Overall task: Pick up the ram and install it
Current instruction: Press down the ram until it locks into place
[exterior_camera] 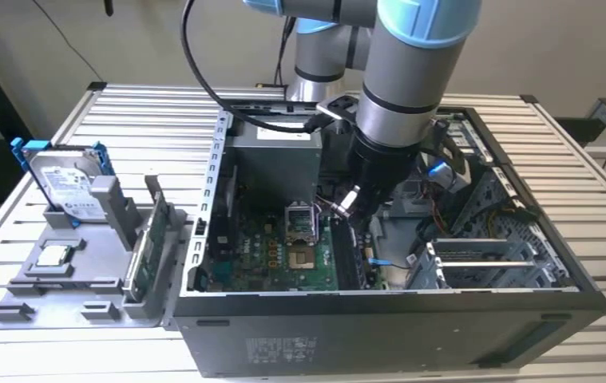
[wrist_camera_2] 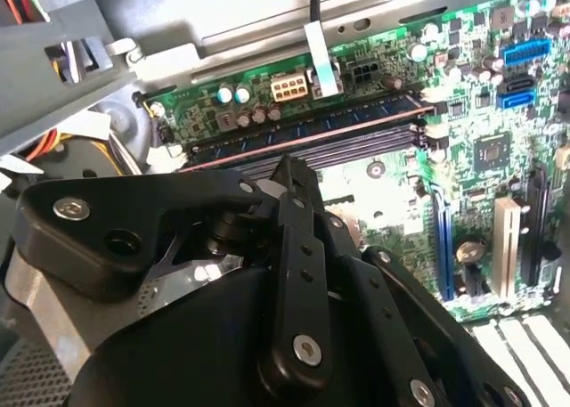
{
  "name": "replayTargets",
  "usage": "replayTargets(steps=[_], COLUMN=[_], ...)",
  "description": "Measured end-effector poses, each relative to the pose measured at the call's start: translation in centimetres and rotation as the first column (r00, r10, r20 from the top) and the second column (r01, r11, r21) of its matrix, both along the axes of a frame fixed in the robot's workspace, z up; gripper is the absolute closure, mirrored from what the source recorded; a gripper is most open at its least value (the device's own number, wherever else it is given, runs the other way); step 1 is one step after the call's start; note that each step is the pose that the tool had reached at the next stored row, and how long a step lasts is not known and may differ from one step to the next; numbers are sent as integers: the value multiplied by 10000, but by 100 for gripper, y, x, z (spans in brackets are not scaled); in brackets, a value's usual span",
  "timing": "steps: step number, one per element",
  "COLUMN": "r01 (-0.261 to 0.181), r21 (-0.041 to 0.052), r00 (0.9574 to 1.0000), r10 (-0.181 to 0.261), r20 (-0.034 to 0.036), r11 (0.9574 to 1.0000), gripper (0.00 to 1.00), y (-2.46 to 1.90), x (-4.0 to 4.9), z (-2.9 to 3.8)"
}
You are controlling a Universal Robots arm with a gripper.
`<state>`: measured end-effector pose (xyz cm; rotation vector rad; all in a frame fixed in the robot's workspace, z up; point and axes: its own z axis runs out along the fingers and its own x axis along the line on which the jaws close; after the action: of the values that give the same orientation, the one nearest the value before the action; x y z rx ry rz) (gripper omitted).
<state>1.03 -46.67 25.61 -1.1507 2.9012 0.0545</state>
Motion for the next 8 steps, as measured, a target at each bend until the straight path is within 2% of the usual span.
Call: replayTargets(steps=[4,8], r01=[-618,-1159], r21=[0,-1], r00=[9981,9933], r10=[618,1159], r20=[0,0], r11=[9981,9933], gripper=[89,89], y=[0,0], x=[0,0], z=[0,0])
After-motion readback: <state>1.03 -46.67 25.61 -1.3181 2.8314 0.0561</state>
